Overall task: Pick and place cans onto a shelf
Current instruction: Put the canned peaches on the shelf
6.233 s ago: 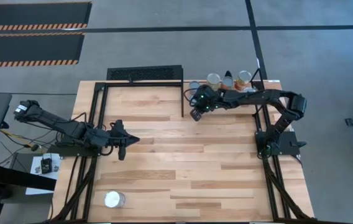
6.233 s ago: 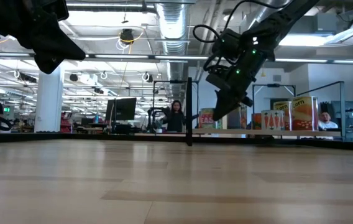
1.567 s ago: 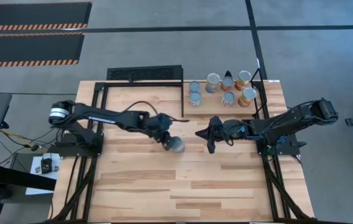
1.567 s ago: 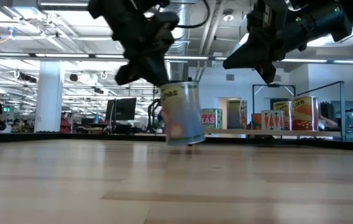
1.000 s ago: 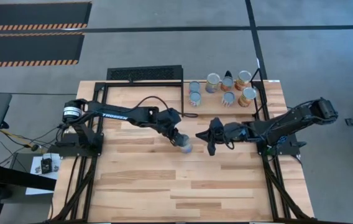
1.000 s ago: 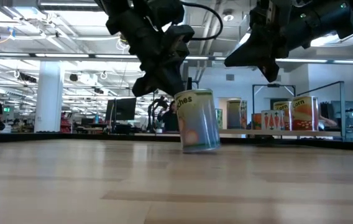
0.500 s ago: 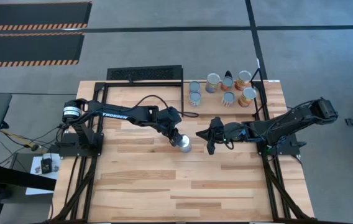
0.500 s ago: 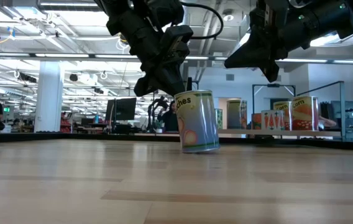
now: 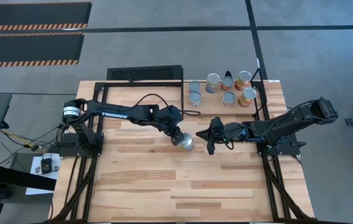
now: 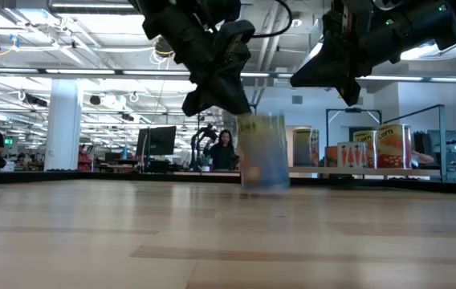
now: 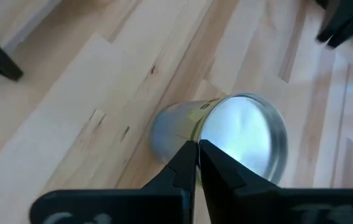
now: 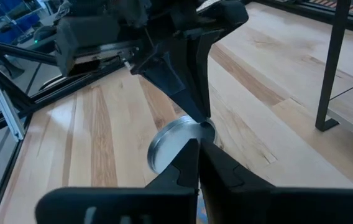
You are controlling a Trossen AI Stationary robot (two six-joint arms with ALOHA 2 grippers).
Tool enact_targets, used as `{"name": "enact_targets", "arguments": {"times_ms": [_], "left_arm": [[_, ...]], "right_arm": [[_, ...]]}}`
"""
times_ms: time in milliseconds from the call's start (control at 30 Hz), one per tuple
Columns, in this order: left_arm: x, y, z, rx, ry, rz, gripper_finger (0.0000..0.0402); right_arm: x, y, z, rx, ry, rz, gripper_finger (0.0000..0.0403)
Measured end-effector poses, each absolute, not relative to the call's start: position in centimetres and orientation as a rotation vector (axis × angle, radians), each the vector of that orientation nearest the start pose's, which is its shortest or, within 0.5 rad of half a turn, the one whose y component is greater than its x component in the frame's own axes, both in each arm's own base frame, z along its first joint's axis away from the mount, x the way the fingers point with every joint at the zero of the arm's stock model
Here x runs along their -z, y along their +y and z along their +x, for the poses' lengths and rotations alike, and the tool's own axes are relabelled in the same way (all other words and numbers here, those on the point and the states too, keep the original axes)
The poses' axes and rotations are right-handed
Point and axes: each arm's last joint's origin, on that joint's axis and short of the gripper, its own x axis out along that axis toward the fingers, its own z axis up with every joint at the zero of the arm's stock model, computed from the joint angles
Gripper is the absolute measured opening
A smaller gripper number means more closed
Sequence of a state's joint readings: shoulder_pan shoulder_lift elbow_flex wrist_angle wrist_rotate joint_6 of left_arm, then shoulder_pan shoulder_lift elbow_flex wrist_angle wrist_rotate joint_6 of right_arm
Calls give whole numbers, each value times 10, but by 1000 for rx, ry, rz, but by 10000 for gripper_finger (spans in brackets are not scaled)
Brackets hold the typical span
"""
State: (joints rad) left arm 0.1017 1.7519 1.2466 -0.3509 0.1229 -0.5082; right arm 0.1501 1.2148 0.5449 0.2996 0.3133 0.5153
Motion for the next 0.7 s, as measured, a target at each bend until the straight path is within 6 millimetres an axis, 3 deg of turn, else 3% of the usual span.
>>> {"name": "enact_targets", "arguments": {"times_ms": [200,433,567,700], "left_arm": [[-242,36,379,-179,794,-538,60],[-241,36,378,-177,814,-518,113],[-248,35,372,-241,804,-468,92],[-265,29,361,-276,717,-403,31]], "right_arm": [[-211,28,245,249,310,420,44],[-211,28,245,249,310,420,44],[-211,28,245,247,312,408,43],[-211,28,245,246,310,405,43]]}}
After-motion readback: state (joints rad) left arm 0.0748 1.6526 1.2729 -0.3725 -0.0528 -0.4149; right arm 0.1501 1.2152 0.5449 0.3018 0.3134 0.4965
